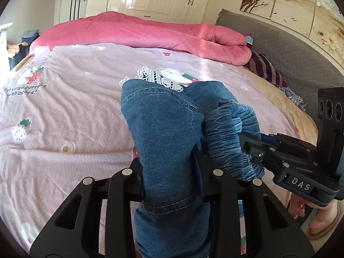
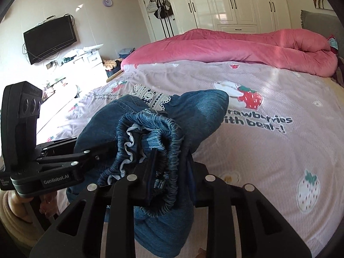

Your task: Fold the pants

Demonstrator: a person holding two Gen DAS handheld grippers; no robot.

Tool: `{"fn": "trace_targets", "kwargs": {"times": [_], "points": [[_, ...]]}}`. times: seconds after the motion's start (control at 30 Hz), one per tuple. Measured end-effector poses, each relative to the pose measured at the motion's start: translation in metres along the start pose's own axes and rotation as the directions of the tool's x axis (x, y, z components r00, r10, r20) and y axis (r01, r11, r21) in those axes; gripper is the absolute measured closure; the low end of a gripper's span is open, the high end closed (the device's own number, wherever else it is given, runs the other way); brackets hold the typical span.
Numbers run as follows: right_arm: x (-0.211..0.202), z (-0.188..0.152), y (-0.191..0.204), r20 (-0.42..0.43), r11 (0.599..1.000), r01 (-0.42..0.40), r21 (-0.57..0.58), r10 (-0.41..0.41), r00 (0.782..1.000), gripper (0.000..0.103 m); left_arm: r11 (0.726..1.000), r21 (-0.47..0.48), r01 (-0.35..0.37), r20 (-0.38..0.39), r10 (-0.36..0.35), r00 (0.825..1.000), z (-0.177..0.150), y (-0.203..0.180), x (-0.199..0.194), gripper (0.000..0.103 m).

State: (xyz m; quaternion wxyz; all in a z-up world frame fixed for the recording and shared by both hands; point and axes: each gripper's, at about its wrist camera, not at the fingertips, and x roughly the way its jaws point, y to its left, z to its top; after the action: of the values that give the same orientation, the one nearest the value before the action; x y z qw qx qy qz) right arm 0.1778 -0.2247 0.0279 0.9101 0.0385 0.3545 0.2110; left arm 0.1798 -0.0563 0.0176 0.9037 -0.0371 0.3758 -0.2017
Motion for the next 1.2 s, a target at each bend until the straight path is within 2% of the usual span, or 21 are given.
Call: {"fn": "trace_targets", "kwargs": {"times": [0.23, 0.5, 0.57, 0.93, 1.2], "points": [[0.039, 0.006, -0.013, -0.057, 1.000, 0.015, 0.024, -0.013, 0.998, 0.079, 1.000, -0.023, -0.017, -0.043, 0.016, 0.999, 0.006, 0.015, 0.028, 0.078], [0.066, -0.011, -0.030, -0.138, 0.996, 0.014, 0.093, -0.001, 0.990, 0.079, 0.997, -0.071, -0.025, -0.102, 0.017, 0.995, -0.013, 0.031, 0.050, 0.078], [0.069, -0.015, -0.036, -0.143, 0.993, 0.004, 0.118, 0.013, 0.990, 0.079, 0.996, -0.082, -0.021, -0.106, 0.013, 0.994, -0.015, 0.035, 0.051, 0.078], [0.071, -0.027, -0.048, -0.146, 0.984, 0.015, 0.175, 0.010, 0.989, 0.069, 0.993, -0.120, -0.022, -0.120, 0.008, 0.993, -0.033, 0.048, 0.055, 0.062], [0.068, -0.029, -0.039, -0.134, 0.992, 0.077, 0.101, -0.064, 0.989, 0.061, 0.993, -0.114, -0.033, -0.116, 0.020, 0.993, -0.035, 0.048, 0.054, 0.057]]}}
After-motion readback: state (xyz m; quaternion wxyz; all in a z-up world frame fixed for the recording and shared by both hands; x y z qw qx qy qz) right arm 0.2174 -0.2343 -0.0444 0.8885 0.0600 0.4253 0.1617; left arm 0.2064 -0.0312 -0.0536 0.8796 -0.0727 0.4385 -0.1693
